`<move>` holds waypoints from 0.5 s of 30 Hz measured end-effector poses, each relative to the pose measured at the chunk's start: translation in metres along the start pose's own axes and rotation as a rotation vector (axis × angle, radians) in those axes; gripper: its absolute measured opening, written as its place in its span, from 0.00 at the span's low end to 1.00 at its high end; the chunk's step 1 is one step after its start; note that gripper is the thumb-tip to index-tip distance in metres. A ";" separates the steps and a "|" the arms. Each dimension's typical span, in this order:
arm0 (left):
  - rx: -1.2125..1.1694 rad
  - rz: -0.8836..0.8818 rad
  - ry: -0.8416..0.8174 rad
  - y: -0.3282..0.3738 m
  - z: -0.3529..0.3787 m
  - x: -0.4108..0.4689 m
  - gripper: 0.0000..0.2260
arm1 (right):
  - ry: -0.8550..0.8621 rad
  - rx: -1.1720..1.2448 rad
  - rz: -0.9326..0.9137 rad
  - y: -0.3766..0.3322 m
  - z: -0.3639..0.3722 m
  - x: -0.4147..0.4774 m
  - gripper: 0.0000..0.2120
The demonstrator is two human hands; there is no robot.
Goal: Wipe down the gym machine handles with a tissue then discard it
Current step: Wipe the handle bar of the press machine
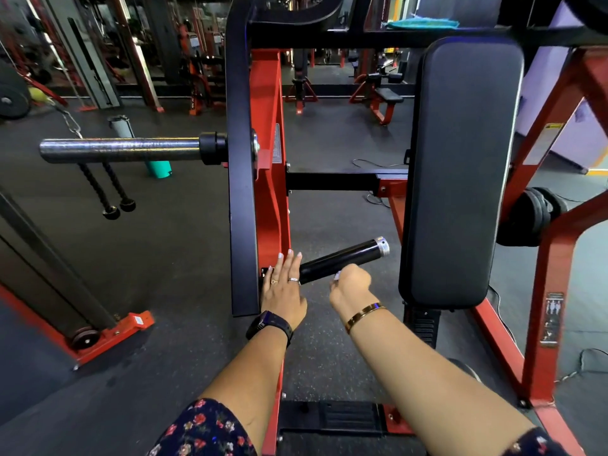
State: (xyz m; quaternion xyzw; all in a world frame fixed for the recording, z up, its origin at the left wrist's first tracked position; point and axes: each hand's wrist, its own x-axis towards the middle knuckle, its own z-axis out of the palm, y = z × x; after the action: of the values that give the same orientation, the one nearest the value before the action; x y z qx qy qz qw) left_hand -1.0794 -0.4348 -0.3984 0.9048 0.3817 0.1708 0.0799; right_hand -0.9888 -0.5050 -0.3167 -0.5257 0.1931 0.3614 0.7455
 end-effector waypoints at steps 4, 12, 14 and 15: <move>0.001 0.046 0.036 0.000 0.002 -0.001 0.30 | -0.113 -0.047 0.062 0.044 0.013 -0.004 0.13; 0.108 0.031 -0.052 0.002 0.003 -0.005 0.42 | -0.168 -0.046 0.150 -0.006 0.003 0.010 0.19; 0.112 0.030 -0.010 0.002 0.004 -0.005 0.41 | -0.148 -0.024 0.148 -0.025 -0.005 0.016 0.19; 0.115 0.026 -0.008 0.004 0.002 -0.006 0.40 | -0.131 -0.021 0.135 -0.032 -0.009 0.020 0.19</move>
State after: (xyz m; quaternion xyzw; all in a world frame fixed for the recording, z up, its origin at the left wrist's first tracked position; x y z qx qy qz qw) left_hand -1.0799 -0.4421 -0.4011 0.9134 0.3789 0.1459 0.0272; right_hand -0.9516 -0.5123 -0.3127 -0.4944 0.1752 0.4463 0.7251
